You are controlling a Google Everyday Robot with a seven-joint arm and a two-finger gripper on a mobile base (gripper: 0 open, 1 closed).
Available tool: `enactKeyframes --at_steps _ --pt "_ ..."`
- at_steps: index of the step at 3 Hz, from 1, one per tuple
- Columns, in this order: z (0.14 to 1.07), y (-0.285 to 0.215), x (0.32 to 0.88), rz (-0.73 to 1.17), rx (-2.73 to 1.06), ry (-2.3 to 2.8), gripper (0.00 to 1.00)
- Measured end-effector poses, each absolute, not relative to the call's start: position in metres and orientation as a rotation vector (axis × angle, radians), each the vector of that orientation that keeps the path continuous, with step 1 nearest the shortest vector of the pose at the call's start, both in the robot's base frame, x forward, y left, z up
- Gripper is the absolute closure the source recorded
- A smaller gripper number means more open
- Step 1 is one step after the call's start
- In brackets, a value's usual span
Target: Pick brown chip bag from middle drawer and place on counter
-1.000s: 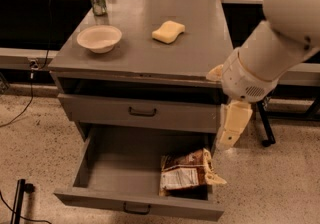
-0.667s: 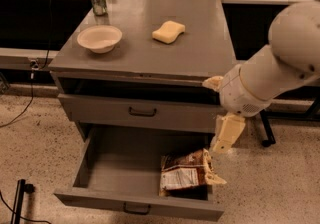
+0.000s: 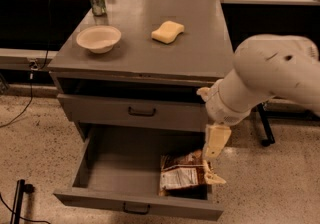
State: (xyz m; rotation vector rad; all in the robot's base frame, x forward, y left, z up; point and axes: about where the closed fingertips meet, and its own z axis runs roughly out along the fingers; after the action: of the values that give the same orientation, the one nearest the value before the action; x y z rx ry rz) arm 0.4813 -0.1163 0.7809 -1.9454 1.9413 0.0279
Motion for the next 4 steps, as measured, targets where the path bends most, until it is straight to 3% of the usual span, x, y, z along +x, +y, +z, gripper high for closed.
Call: enactKeyframes --at_steps 1,2,4 --pt "0.709 -0.130 0.488 -0.010 -1.970 1.905 0.00" --pt "0.716 -0.127 0.492 -0.025 -1.970 1.888 0.00" --pt "0.620 -0.091 0.453 0.200 -2.106 1.827 0.00"
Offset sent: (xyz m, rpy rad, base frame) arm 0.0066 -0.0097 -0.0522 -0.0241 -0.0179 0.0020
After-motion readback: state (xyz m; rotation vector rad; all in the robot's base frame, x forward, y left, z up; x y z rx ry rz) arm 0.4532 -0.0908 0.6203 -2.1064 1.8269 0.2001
